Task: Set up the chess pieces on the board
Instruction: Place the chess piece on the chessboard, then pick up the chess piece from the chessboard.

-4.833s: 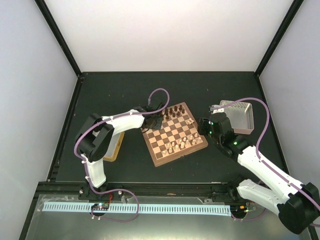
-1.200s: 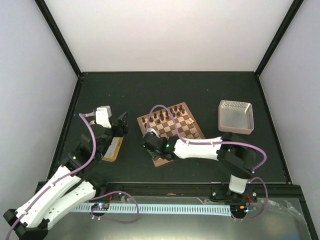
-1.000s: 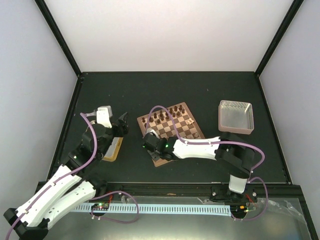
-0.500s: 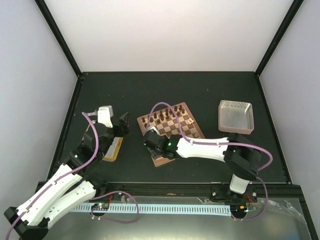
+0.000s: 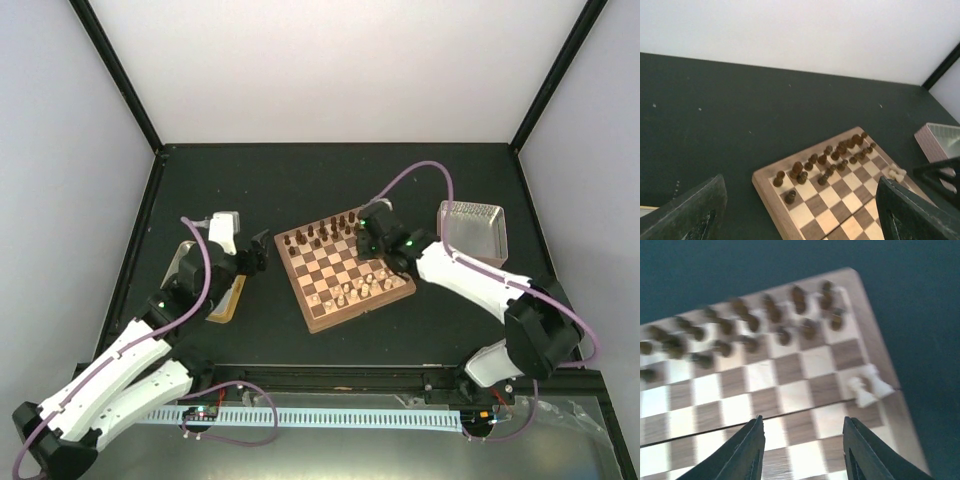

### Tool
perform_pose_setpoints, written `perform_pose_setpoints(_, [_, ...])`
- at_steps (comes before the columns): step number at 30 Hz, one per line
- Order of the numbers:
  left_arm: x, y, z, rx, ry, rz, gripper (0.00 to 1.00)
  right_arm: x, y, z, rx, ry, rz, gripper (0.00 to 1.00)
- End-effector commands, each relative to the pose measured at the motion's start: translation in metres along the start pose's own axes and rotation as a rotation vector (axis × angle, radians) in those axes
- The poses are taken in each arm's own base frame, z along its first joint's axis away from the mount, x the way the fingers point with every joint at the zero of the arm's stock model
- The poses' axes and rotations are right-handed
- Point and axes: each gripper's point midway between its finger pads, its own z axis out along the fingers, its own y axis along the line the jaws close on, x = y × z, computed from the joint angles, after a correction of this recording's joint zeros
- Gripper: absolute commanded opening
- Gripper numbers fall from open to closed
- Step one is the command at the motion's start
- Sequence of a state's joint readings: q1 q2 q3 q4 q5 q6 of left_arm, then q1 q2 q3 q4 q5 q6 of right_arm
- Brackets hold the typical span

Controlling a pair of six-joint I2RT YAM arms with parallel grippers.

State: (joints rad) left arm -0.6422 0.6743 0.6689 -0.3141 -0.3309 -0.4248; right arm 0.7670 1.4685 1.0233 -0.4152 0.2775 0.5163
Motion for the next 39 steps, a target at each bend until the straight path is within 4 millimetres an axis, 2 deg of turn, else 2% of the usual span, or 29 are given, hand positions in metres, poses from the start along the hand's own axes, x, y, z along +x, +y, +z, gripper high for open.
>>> perform_pose_setpoints(1, [-0.001, -0.017, 0.005, 0.081, 0.029, -0.005, 0.83, 0.014, -0.037, 0.018, -0.010, 0.085, 0.069, 0.45])
perform_pose_setpoints(3, [0.003, -0.021, 0.008, 0.100, 0.047, -0.007, 0.83, 0.014, -0.050, 0.025, 0.004, 0.100, 0.077, 0.44])
perform_pose_setpoints(7, [0.011, -0.028, 0.015, 0.123, 0.089, -0.006, 0.81, 0.011, -0.062, 0.038, -0.006, 0.121, 0.085, 0.30])
perform_pose_setpoints(19, [0.018, -0.032, 0.022, 0.136, 0.129, -0.007, 0.78, 0.015, -0.065, 0.067, 0.004, 0.167, 0.048, 0.19])
perform_pose_setpoints(23, [0.020, -0.032, 0.023, 0.135, 0.137, -0.006, 0.78, 0.013, -0.068, 0.070, 0.020, 0.157, 0.044, 0.19])
perform_pose_setpoints(28, [0.022, -0.033, 0.024, 0.136, 0.144, -0.004, 0.78, 0.012, -0.068, 0.072, 0.019, 0.146, 0.031, 0.25])
perform_pose_setpoints(39, [0.024, -0.031, 0.026, 0.129, 0.153, 0.000, 0.78, 0.024, -0.072, 0.085, 0.043, 0.183, 0.025, 0.26])
